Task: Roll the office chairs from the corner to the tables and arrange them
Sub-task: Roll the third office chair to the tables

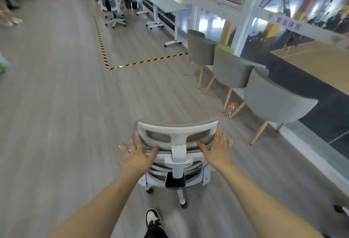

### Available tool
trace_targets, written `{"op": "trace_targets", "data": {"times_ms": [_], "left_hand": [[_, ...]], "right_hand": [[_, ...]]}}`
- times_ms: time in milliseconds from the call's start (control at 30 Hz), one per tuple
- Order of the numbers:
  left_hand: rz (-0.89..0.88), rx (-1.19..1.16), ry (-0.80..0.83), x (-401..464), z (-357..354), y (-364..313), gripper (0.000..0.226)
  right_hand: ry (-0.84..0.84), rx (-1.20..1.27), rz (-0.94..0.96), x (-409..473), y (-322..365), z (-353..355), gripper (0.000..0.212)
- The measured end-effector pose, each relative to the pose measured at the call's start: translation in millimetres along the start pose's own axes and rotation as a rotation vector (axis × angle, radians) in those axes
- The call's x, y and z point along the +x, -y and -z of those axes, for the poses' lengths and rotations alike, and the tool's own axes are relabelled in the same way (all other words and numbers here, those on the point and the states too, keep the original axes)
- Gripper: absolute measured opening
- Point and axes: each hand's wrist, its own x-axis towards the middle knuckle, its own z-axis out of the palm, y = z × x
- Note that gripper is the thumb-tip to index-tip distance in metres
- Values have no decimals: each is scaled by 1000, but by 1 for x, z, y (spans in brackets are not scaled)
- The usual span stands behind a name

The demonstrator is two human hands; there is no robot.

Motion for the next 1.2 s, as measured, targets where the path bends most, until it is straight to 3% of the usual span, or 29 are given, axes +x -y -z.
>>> {"op": "trace_targets", "data": {"times_ms": [500, 933, 1200], "left_hand": [[57, 62, 91, 254, 133, 23, 108], [102, 28, 58, 517, 223, -18, 106], [178, -18, 67, 685, 280, -54, 105]], "right_hand": [[-8, -9, 82, 228, 166, -63, 107], [65, -34, 112, 502, 276, -103, 108], [195, -67, 122, 680, 353, -108, 107]]}}
